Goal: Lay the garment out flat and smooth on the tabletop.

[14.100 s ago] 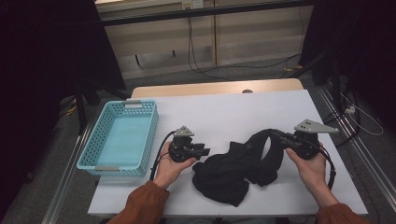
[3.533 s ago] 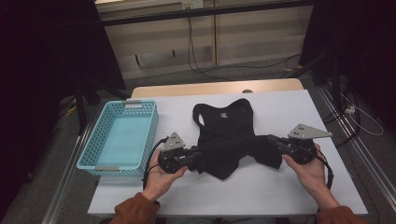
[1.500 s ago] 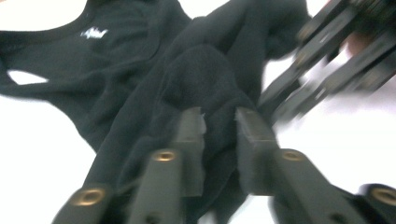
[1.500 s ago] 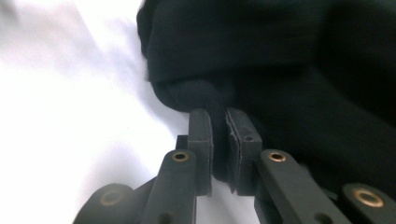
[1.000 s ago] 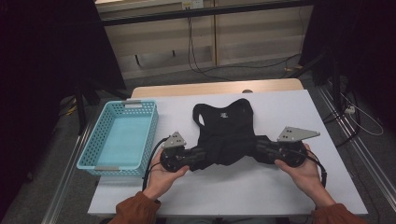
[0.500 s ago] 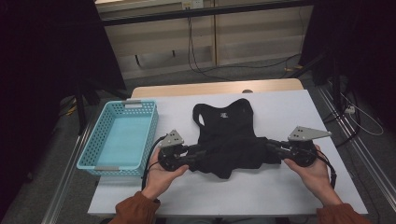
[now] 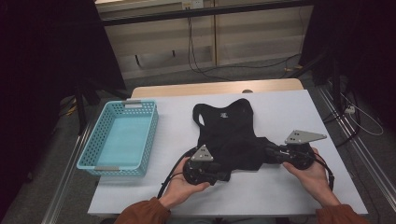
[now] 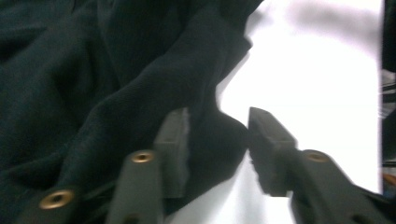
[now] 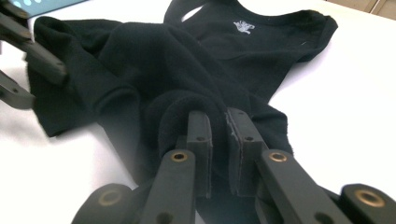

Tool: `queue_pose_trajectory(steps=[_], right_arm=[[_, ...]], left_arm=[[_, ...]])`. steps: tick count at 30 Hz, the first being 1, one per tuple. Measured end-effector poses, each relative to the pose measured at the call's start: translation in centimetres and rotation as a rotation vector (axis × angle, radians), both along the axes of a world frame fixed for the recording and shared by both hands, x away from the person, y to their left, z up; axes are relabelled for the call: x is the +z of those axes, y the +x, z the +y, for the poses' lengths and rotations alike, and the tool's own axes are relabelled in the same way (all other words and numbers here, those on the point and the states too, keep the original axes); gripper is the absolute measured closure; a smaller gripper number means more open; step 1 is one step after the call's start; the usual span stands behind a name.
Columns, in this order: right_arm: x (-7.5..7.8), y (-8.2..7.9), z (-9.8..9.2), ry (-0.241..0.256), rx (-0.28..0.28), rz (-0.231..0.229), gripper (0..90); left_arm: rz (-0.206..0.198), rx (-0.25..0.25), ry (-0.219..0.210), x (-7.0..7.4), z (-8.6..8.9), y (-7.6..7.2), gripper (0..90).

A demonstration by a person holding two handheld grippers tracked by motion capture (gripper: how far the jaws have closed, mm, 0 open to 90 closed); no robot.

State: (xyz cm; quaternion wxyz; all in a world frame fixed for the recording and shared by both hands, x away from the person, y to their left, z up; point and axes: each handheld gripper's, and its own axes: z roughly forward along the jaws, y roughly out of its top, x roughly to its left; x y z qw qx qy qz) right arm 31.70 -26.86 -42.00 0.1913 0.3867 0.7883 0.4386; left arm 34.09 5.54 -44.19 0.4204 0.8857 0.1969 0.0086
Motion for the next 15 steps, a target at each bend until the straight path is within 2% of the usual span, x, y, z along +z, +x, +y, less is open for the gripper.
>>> queue_pose_trajectory(steps=[2, 4, 5, 6, 7, 8, 9, 11, 13, 15], right_arm=[[-0.1, 0.1, 0.1, -0.004, 0.002, 0.004, 80.8], [-0.2, 0.1, 0.1, -0.007, 0.005, 0.008, 80.8], [-0.3, 0.1, 0.2, -0.009, 0.006, 0.008, 80.8], [-0.3, 0.1, 0.2, -0.009, 0.006, 0.010, 80.7], [-0.3, 0.1, 0.2, -0.011, 0.008, 0.010, 80.8], [-0.3, 0.1, 0.2, -0.010, 0.008, 0.012, 80.7], [-0.4, 0.1, 0.2, -0.011, 0.009, 0.015, 80.7], [-0.5, 0.1, 0.2, -0.013, 0.014, 0.019, 80.7], [-0.4, -0.2, 0.3, -0.011, 0.022, 0.025, 80.6], [-0.3, -0.6, 0.4, -0.001, 0.035, 0.030, 80.6]], left_arm=[[-0.021, -0.008, 0.025, -0.6, -0.5, 0.2, 51.8], [-0.024, -0.009, 0.037, -1.3, -1.0, 0.3, 46.5], [-0.047, -0.013, 0.041, -1.4, -1.1, 0.3, 45.1], [-0.068, -0.012, 0.046, -1.5, -1.3, 0.1, 45.3], [-0.090, -0.010, 0.067, -1.4, -1.4, 0.0, 46.7], [-0.118, 0.005, 0.097, -1.3, -1.3, -0.2, 52.7], [-0.099, 0.003, 0.087, -1.4, -1.2, -0.2, 70.9], [-0.052, 0.012, 0.080, -1.1, -0.7, 0.0, 80.8], [-0.049, -0.015, 0.101, -0.7, 0.0, 0.0, 82.4], [-0.027, -0.019, 0.081, -0.2, 1.2, -0.5, 82.6]])
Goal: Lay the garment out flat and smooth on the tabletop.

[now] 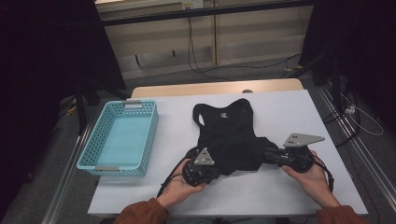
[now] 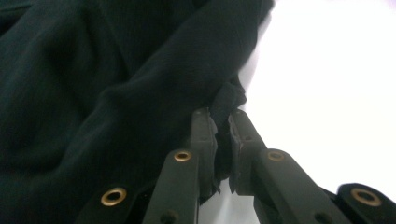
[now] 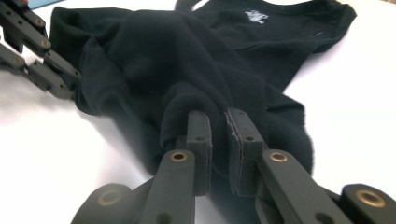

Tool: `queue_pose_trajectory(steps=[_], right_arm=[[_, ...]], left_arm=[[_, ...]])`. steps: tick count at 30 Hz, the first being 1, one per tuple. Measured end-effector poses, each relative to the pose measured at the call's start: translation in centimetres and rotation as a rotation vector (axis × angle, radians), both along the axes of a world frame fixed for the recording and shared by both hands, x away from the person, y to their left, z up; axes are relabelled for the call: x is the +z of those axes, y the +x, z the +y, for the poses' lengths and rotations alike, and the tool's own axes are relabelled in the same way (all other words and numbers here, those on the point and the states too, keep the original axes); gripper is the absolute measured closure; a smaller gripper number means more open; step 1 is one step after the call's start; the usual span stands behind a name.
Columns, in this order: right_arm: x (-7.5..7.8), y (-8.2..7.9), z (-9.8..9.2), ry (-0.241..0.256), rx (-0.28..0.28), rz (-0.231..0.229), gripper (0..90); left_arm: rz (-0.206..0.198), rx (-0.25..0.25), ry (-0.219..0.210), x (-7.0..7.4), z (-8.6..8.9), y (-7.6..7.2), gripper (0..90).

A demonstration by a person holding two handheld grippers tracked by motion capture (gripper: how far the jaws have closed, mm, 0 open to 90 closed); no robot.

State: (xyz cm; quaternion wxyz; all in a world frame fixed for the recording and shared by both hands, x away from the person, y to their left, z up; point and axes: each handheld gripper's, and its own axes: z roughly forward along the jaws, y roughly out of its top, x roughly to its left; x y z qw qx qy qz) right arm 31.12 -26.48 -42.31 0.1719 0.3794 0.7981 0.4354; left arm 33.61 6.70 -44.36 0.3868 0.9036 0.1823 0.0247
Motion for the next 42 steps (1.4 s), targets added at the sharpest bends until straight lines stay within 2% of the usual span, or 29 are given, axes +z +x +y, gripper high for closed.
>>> queue_pose_trajectory(steps=[1, 3, 9, 12, 13, 15, 20, 22, 24, 26, 28, 30, 32, 34, 36, 38, 40, 42], right_arm=[[0.0, -0.3, 0.0, 0.010, 0.008, 0.008, 80.5], [0.0, -0.8, 0.0, 0.022, 0.026, 0.024, 80.5], [-0.6, -2.8, 0.5, -0.029, 0.074, 0.067, 80.5], [-1.0, -4.3, 0.8, -0.071, 0.092, 0.091, 80.5], [-1.0, -4.3, 0.8, -0.071, 0.092, 0.091, 80.5], [-1.0, -5.2, 1.0, -0.087, 0.098, 0.094, 80.5], [-1.2, -7.1, 1.5, -0.082, 0.151, 0.123, 79.7], [-1.1, -7.7, 1.8, -0.084, 0.186, 0.129, 75.9], [-1.0, -8.1, 1.9, -0.074, 0.193, 0.120, 67.6], [-0.8, -8.1, 1.6, -0.046, 0.186, 0.108, 58.6], [-0.5, -7.9, 1.1, -0.006, 0.164, 0.102, 50.0], [0.0, -7.4, 0.3, 0.048, 0.122, 0.072, 54.6], [0.0, -7.2, 0.2, 0.053, 0.108, 0.069, 57.9], [-0.1, -6.4, -0.1, 0.019, 0.056, 0.068, 63.3], [-0.5, -5.5, 0.1, -0.039, 0.027, 0.080, 67.8], [-1.0, -4.6, 0.4, -0.074, 0.008, 0.109, 69.5], [-1.5, -3.7, 0.7, -0.104, 0.011, 0.133, 69.5], [-1.8, -3.1, 1.0, -0.113, 0.017, 0.148, 69.0]], left_arm=[[0.002, -0.007, 0.010, 0.3, 0.7, -0.2, 82.7], [0.015, -0.002, -0.012, 0.7, 2.2, -0.6, 82.6], [0.042, 0.003, -0.009, 0.9, 5.7, -2.2, 82.6], [0.055, 0.006, -0.015, 1.2, 6.6, -2.9, 82.5], [0.051, 0.011, -0.017, 1.4, 6.9, -3.1, 82.5], [0.062, 0.016, -0.056, 1.8, 7.8, -3.7, 82.5], [0.061, 0.022, -0.088, 2.5, 9.5, -4.8, 82.4], [0.062, 0.025, -0.096, 2.4, 9.7, -4.8, 81.3], [0.079, 0.025, -0.102, 2.4, 9.7, -4.6, 75.7], [0.077, 0.024, -0.107, 2.6, 9.7, -4.5, 68.6], [0.079, 0.025, -0.139, 2.9, 9.8, -4.4, 63.4], [0.072, 0.042, -0.157, 3.2, 10.0, -4.1, 61.6], [0.065, 0.066, -0.168, 3.4, 10.3, -3.7, 62.3], [0.037, 0.107, -0.127, 3.1, 10.4, -3.1, 66.8], [0.048, 0.137, -0.095, 2.3, 10.5, -2.3, 69.8], [0.051, 0.172, -0.056, 1.7, 10.7, -1.4, 71.4], [0.063, 0.201, -0.032, 1.3, 10.9, -0.8, 71.4], [0.069, 0.218, -0.019, 0.9, 11.0, -0.5, 71.1]])
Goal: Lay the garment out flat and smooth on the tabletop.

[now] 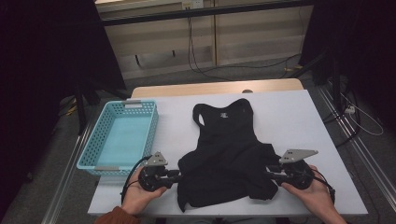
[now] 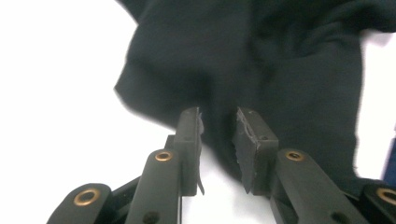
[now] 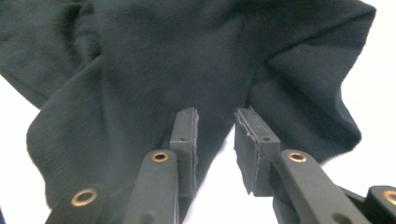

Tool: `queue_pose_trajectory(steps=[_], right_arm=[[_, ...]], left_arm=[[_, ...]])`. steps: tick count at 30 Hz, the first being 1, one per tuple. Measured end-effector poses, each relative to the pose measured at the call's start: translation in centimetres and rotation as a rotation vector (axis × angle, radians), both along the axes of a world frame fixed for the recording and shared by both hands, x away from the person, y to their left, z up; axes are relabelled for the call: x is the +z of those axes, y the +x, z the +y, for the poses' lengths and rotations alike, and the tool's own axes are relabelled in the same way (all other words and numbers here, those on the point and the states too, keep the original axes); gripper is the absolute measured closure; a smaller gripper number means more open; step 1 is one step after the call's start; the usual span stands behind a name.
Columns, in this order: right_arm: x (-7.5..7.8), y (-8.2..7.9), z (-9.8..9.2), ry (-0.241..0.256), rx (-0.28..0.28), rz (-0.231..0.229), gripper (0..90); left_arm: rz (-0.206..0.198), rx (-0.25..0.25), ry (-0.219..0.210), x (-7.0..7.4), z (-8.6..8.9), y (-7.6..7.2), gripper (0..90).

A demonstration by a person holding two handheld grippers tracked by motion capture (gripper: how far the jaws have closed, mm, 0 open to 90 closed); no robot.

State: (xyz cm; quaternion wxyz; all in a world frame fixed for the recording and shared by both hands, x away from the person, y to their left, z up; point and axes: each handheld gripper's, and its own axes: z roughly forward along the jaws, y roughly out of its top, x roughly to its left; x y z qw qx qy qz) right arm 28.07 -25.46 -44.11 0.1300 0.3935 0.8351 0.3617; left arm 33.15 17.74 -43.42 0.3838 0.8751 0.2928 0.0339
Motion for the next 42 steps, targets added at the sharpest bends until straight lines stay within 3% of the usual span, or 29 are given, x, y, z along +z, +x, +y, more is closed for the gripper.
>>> queue_pose_trajectory(steps=[7, 11, 13, 14, 15, 16, 20, 25, 33, 36, 39, 42], right_arm=[[-1.0, 1.8, 1.0, -0.045, -0.003, 0.026, 60.6], [-1.2, 2.2, 1.7, -0.044, 0.019, 0.010, 58.6], [-1.2, 2.3, 2.1, -0.046, 0.033, 0.006, 62.7], [-1.2, 2.3, 2.3, -0.049, 0.041, 0.007, 67.8], [-1.1, 2.2, 2.4, -0.050, 0.053, 0.010, 76.5], [-1.0, 2.1, 2.5, -0.042, 0.068, 0.024, 84.2], [-0.7, 1.1, 2.6, -0.090, 0.073, 0.024, 86.9], [-0.4, -1.1, 0.8, -0.114, 0.055, 0.041, 87.3], [0.0, -3.9, -1.2, -0.159, 0.024, 0.044, 87.3], [0.2, -4.1, -1.6, -0.127, 0.020, 0.021, 84.8], [0.9, -4.0, -1.2, -0.076, 0.035, -0.038, 75.6], [1.5, -3.7, -0.2, -0.039, 0.055, -0.083, 73.0]], left_arm=[[-0.013, -0.019, 0.049, -1.1, -1.5, 0.5, 58.9], [-0.059, -0.034, 0.081, -1.4, -2.8, 0.5, 56.6], [-0.082, -0.040, 0.102, -1.4, -3.3, 0.3, 56.7], [-0.076, -0.056, 0.101, -1.3, -3.4, 0.1, 61.0], [-0.062, -0.061, 0.100, -1.2, -3.5, 0.0, 76.3], [-0.066, -0.057, 0.108, -1.2, -3.5, -0.3, 85.2], [-0.051, -0.060, 0.130, -0.8, -2.7, -0.7, 86.4], [-0.017, -0.061, 0.107, -0.8, -0.9, -1.3, 86.4], [-0.004, -0.076, 0.083, -0.4, -0.1, -2.8, 86.1], [-0.008, -0.069, 0.049, -0.2, 0.0, -2.7, 82.3], [-0.020, -0.039, -0.010, 0.5, -0.1, -2.6, 63.9], [-0.053, -0.041, -0.060, 1.3, -0.4, -3.0, 69.3]])
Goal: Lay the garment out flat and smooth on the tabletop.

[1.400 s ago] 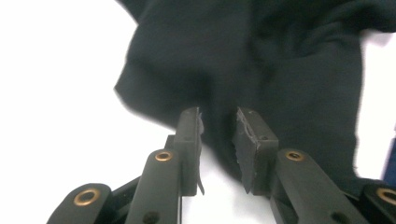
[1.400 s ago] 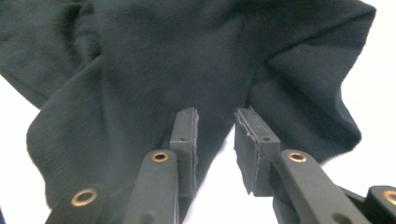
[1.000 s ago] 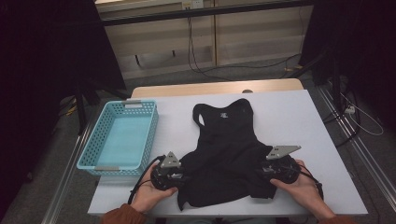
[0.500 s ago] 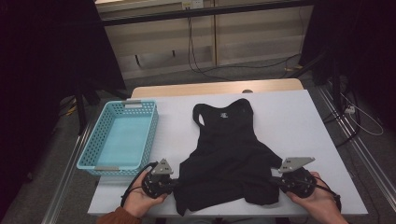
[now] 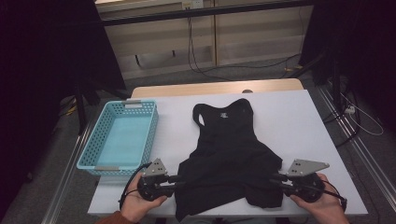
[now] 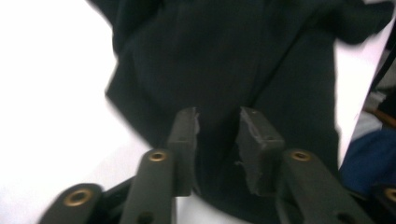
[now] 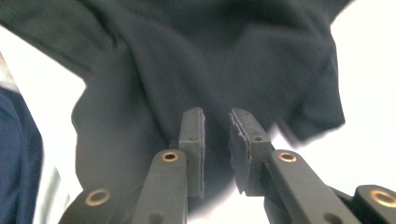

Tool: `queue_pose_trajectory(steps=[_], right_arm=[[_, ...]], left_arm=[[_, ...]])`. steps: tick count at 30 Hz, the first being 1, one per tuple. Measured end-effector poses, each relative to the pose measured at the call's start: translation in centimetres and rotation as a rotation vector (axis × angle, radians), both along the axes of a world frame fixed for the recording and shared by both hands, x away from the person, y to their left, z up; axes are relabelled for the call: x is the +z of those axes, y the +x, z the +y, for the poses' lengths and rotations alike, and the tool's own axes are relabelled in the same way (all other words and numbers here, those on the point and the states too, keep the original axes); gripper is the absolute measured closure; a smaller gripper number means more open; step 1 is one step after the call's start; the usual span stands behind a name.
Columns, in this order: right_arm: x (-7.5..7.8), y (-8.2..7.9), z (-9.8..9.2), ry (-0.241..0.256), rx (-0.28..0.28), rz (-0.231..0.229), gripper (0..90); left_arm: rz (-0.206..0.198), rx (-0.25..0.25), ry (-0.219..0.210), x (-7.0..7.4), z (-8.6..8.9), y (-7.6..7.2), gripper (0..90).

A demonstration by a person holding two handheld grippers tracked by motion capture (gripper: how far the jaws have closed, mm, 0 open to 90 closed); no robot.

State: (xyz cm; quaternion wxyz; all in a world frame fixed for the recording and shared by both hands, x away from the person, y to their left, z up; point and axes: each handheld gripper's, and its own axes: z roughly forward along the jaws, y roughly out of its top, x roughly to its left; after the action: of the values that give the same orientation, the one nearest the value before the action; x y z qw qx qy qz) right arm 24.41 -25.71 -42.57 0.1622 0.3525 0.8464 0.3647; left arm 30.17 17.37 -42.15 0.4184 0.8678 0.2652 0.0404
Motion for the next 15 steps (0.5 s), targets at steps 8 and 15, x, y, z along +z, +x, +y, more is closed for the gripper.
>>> queue_pose_trajectory(steps=[8, 15], right_arm=[[0.2, 1.6, 4.7, 0.040, 0.139, 0.003, 71.5], [-0.6, 2.7, 7.9, 0.012, 0.232, 0.023, 74.3]], left_arm=[[0.002, -0.070, 0.025, -0.4, -2.3, -0.4, 70.3], [0.009, -0.135, 0.082, -1.4, -4.1, -0.4, 64.0]])
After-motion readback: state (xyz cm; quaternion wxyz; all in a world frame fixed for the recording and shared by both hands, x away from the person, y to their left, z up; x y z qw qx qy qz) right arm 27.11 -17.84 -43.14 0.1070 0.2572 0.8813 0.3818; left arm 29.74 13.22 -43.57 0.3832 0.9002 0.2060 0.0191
